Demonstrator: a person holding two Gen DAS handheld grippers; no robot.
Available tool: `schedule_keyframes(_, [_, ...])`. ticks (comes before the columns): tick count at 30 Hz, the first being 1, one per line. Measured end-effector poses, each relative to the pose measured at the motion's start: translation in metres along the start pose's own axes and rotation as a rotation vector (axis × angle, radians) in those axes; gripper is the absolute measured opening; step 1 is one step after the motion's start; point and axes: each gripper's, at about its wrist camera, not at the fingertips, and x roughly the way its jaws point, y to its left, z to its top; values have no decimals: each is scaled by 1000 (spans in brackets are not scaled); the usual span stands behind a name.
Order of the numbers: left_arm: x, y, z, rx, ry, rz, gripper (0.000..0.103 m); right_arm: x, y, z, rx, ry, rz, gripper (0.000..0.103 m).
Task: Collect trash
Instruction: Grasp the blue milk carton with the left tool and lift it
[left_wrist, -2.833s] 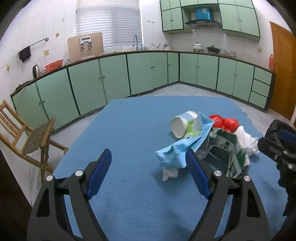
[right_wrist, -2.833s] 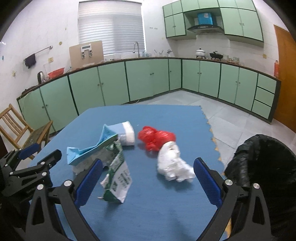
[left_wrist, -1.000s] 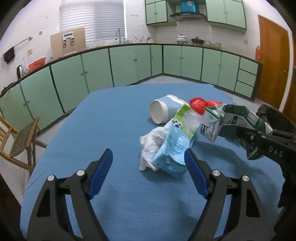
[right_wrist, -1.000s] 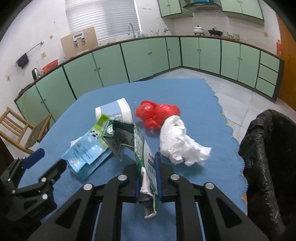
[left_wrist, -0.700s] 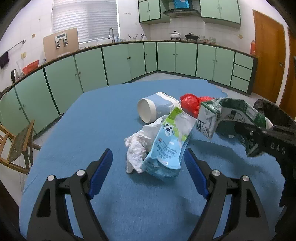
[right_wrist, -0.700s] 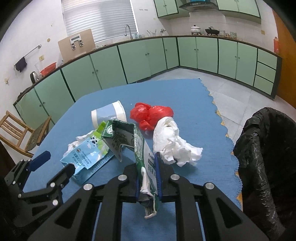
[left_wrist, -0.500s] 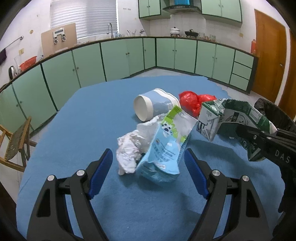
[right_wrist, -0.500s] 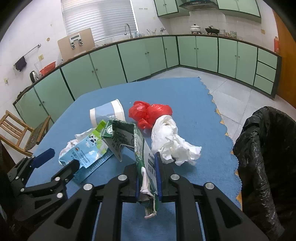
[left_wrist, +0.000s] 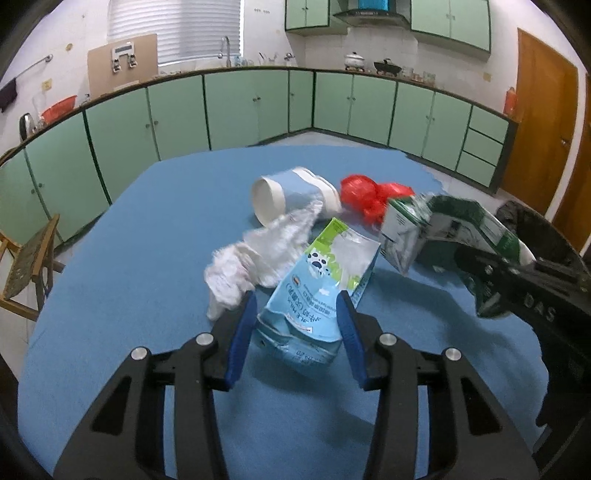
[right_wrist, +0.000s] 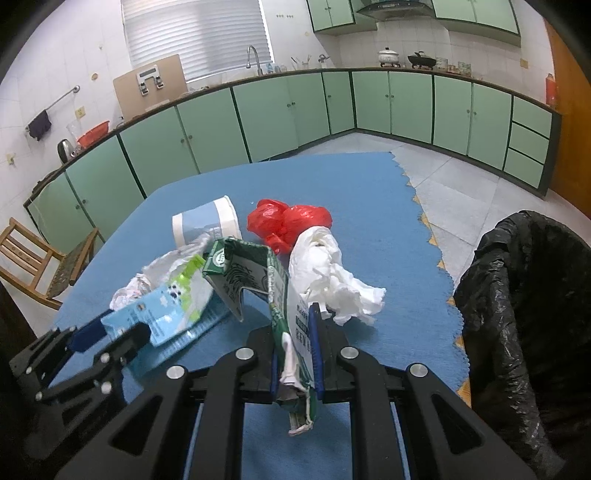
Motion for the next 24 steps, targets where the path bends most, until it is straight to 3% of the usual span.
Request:
schedule_keyframes(3, [6,-2,0,9,27,-9,45,0,-1,-1,5,4,0,14])
schedule_keyframes(5, [11,-1,1,0,50,-23,59,-1,-3,-2,5,3,-2,14])
schedule_keyframes(7, [14,-1,3,-2,57,-17,62,-3,-5,-2,9,2,-1,14])
schedule_keyframes(9, [19,-2,4,-4,72,-26,57,-4,-7,-1,14,1,-2,14])
schedule_keyframes(10, [21,-2,5,-7,76,-23,43,-4,-8,-1,15,0,-3,14])
schedule_keyframes(24, [-15,-9,11,-22,-32,21,42,-18,-13,-1,15,-20,1,14])
